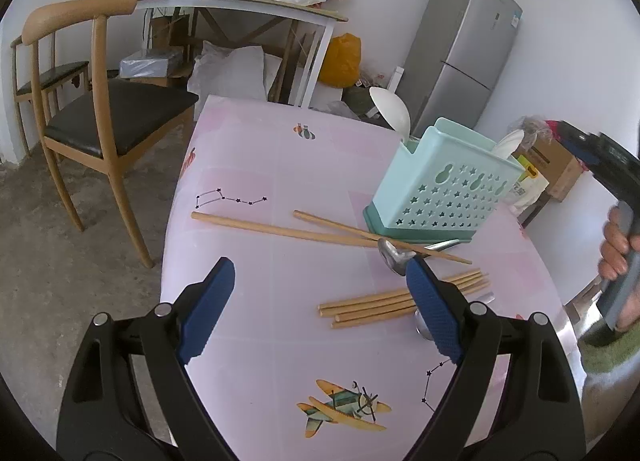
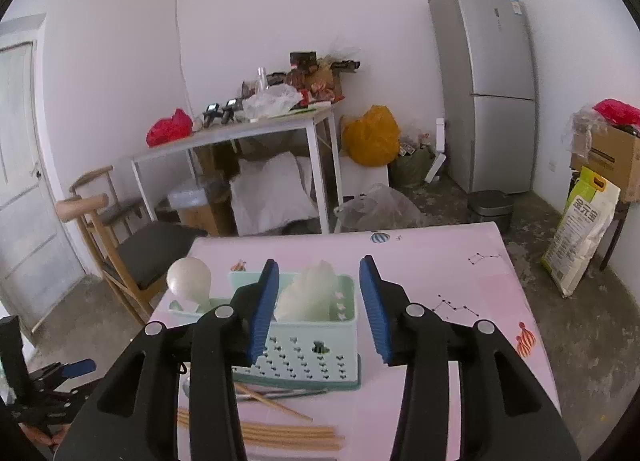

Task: Organize utensils
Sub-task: 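Lower the white rice spoon into the holder and open the right tool, then reach the left tool to the metal spoon by the holder and grasp it, then lift the metal spoon with the left tool and carry it toward the holder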

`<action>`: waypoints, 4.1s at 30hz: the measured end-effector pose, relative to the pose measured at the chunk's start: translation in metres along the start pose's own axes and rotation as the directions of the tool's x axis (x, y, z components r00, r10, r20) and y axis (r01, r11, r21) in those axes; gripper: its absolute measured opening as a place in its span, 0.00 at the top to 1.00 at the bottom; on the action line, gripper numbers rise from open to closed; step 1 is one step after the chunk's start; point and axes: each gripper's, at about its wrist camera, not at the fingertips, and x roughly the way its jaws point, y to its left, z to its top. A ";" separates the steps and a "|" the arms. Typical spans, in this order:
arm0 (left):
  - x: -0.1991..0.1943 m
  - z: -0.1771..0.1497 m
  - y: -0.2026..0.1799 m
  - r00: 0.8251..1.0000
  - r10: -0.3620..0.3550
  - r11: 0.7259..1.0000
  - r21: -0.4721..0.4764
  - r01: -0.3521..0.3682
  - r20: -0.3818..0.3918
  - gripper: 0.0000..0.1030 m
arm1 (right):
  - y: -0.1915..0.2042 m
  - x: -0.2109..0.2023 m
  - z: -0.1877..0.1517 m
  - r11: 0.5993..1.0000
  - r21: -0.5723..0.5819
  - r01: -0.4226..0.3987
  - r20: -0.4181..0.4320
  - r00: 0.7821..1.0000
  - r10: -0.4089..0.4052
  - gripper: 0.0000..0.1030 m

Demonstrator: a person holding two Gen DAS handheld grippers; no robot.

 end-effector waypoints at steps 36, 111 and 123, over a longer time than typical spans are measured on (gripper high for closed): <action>0.104 0.018 -0.032 0.934 -0.194 0.972 -0.188 0.141 -0.302 0.63 | 0.042 0.006 -0.184 0.994 -0.016 -0.112 -0.383 0.919 0.097 0.59; 0.065 0.046 -0.043 0.977 -0.107 0.993 -0.074 0.095 -0.182 0.99 | 0.047 0.007 -0.184 0.992 0.012 -0.127 -0.387 0.914 0.122 0.59; 0.019 0.056 -0.066 0.997 -0.026 0.992 0.117 0.035 -0.078 0.99 | 0.046 0.006 -0.183 0.992 0.014 -0.123 -0.377 0.918 0.119 0.59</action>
